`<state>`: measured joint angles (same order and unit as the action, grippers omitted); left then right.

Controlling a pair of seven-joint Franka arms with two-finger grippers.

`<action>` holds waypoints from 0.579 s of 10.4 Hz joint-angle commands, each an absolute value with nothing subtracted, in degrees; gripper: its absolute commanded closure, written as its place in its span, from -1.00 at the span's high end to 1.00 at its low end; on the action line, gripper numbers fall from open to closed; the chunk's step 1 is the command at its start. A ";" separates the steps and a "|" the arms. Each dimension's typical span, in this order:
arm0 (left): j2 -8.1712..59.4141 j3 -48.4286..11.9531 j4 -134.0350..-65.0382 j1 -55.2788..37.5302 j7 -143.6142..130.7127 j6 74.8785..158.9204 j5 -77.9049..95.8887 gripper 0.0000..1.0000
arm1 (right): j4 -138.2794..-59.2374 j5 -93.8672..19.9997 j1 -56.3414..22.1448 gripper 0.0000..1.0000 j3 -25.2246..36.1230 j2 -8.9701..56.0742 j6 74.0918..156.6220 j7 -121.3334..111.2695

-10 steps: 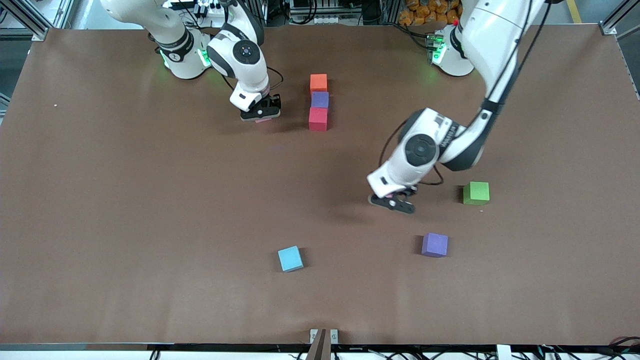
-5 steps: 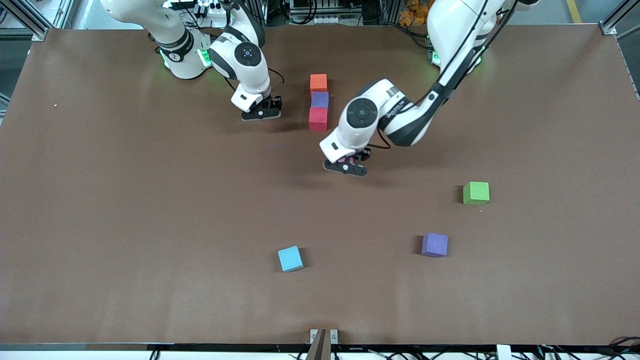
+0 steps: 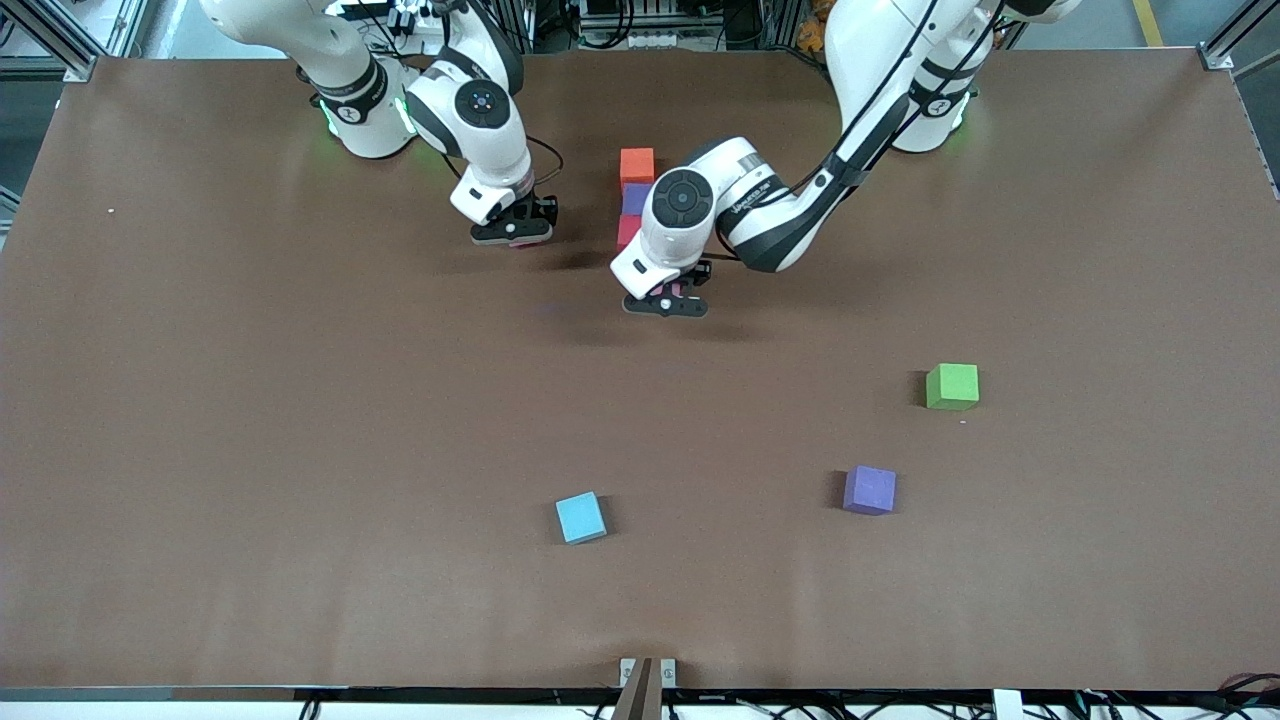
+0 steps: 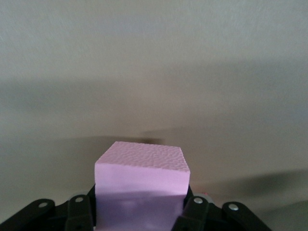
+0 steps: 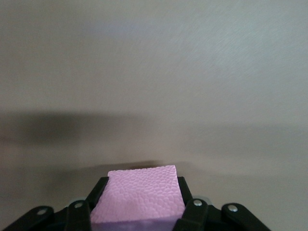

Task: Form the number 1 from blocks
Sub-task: 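Lower the pink cube at the end of the row and release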

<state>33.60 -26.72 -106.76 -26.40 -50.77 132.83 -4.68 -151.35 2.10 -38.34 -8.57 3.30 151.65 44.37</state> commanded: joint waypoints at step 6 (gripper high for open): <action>37.00 -26.28 -103.90 -28.56 -59.67 135.88 -3.96 -1.00 | -152.58 2.02 -28.66 0.21 -8.96 -4.22 153.43 42.63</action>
<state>36.18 -26.70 -105.86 -27.78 -58.14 135.81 -4.68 -151.65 2.10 -30.04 -8.41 -2.45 151.20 43.50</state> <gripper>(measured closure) 0.405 0.392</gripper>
